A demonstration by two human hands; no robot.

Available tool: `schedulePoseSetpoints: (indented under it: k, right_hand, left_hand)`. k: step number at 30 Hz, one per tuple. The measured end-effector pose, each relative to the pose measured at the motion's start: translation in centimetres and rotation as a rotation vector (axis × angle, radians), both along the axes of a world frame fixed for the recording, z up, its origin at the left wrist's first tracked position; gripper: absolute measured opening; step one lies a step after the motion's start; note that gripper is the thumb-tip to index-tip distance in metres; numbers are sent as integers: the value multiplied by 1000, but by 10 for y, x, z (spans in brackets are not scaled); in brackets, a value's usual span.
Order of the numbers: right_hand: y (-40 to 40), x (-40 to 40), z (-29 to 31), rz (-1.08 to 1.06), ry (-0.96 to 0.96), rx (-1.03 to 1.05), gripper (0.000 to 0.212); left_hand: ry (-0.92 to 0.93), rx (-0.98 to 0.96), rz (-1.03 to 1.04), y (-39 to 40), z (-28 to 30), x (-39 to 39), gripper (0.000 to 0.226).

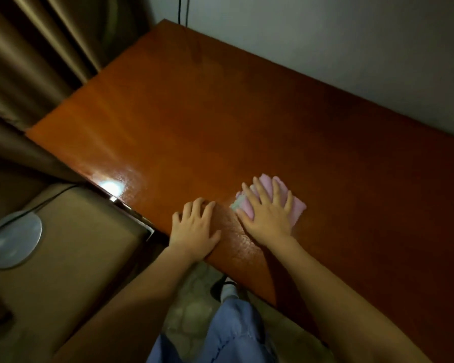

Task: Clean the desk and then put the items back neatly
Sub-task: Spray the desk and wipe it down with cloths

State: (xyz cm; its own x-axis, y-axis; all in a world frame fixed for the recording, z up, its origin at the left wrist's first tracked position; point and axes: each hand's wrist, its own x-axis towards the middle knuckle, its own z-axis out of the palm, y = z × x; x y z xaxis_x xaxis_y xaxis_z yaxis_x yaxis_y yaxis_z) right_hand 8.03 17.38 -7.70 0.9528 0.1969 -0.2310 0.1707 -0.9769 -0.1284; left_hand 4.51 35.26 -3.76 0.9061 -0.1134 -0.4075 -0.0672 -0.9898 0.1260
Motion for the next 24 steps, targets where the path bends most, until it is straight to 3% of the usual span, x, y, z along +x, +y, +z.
schedulePoseSetpoints:
  k: [4,7,10,14,18,24]
  right_hand:
    - [-34,-84,-3,100,26,5,64]
    - [-79,-117,0,2,11,-44,64]
    - [-105,-100,6,-205,1,-54,75]
    - [-78,-40,7,-473,2,10,67]
    - [-6,-14,0,-239,-16,39,66]
    - [18,-89,2,117,-10,33,63]
  left_hand:
    - [0,10,21,-7,0,-12,72]
    - [11,-3,18,-18,-2,-17,76]
    - [-2,5,-36,-21,-6,-26,79]
    - [-50,11,-94,-13,-9,-32,76]
    - [-65,5,-140,-5,-6,-33,71]
    - [-16,79,-64,7,4,-31,68]
